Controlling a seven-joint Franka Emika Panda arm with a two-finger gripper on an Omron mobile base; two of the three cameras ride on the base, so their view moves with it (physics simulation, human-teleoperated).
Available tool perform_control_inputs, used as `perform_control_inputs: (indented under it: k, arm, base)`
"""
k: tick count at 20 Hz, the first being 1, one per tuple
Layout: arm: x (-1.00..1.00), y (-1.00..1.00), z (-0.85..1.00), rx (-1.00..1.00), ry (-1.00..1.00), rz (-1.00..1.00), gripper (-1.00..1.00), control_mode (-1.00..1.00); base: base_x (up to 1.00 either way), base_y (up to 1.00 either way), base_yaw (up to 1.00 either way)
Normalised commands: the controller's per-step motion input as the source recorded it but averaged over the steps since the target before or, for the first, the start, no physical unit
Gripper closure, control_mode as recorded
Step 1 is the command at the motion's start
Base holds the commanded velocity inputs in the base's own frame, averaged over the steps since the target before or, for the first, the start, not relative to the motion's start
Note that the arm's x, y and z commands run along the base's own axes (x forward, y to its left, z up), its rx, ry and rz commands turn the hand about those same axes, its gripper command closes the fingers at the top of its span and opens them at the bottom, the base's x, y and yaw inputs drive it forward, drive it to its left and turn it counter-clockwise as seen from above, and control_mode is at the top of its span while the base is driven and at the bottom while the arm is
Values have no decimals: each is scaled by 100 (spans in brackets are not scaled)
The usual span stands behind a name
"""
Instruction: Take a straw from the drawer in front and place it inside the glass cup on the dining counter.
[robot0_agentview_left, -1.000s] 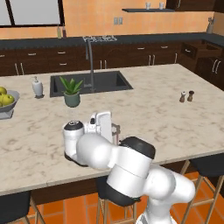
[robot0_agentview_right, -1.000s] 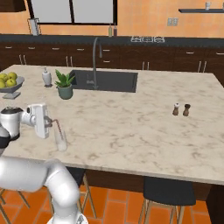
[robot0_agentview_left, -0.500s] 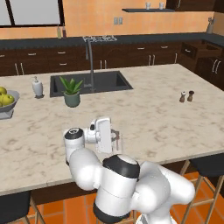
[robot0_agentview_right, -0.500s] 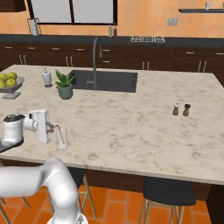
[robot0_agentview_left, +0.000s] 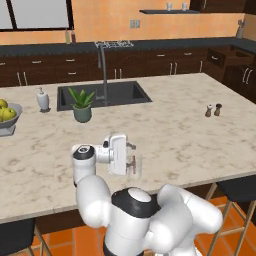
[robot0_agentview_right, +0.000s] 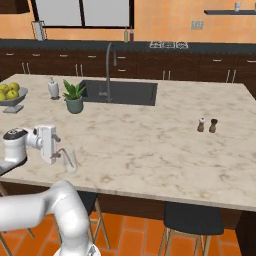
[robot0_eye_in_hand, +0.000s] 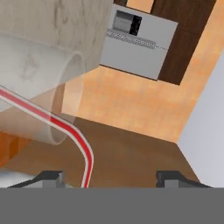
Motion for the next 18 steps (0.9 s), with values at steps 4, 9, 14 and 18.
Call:
perform_control_inputs:
  k: [4,9,14,18]
  arm:
    - [0,0,0,13,0,0,-100,-100]
    - [0,0,0,21,3,2,-100,-100]
    - [-6,11,0,28,1,8,-100,-100]
    - [-13,9,0,35,1,16,-100,-100]
  base:
    - [0,0,0]
    - [0,0,0]
    - [0,0,0]
    - [0,0,0]
